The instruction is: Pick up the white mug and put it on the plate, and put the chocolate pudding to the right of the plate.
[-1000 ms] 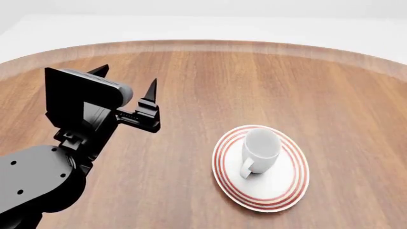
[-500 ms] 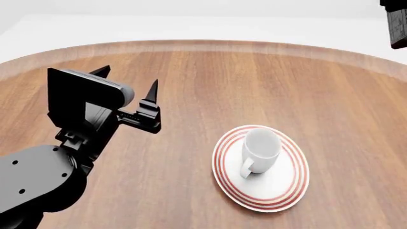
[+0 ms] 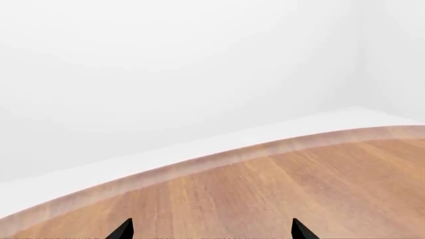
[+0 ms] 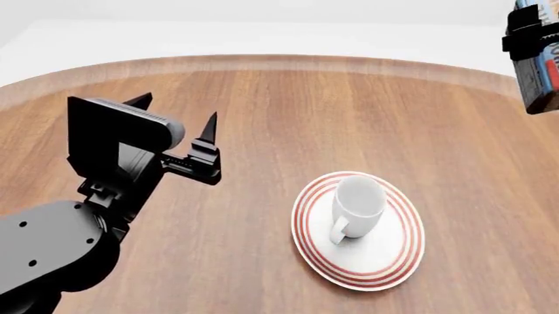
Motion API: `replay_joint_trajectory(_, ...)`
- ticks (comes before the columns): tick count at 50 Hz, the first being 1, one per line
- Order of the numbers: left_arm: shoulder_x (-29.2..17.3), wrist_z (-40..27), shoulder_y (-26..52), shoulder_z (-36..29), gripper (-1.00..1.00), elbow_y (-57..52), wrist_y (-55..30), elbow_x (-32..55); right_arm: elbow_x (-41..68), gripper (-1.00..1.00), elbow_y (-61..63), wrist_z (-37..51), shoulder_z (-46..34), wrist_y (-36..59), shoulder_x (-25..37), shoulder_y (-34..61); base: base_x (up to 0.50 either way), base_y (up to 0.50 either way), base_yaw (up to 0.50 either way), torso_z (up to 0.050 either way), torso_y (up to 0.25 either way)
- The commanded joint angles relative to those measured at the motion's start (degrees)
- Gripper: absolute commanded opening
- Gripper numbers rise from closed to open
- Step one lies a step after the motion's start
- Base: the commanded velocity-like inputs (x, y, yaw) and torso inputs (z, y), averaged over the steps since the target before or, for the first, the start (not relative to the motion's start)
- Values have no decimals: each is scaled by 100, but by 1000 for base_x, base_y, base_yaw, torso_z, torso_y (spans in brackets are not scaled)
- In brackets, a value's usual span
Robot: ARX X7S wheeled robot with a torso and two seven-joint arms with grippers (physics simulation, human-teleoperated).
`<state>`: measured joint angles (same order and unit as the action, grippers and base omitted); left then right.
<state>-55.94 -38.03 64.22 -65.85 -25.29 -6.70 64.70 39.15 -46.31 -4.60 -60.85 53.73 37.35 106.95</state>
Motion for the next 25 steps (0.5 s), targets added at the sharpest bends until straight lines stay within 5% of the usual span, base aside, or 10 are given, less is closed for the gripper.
replay_joint_trajectory(1, 111, 138, -35, 122, 100, 14, -65, -96, -226, -100, 393, -501, -240, 265, 96, -348, 0, 0, 0, 0, 0)
replay_joint_trajectory(5, 123, 141, -47, 115, 100, 3, -68, -108, -183, -100, 621, -546, -301, 377, 192, -451, 0, 0, 0, 0, 0)
replay_joint_trajectory(8, 127, 145, -53, 112, 100, 1, -71, -116, -683, -100, 1152, -814, -1149, 536, 394, -574, 0, 0, 0, 0, 0)
replay_joint_trajectory(10, 134, 159, -68, 109, 100, 16, -61, -119, -302, -100, 1022, -677, -672, 496, 354, -669, 0, 0, 0, 0, 0)
replay_joint_trajectory(25, 160, 183, -118, 93, 100, 65, -67, -145, -101, -100, 1342, -801, -703, 409, 533, -1175, 0, 0, 0, 0, 0)
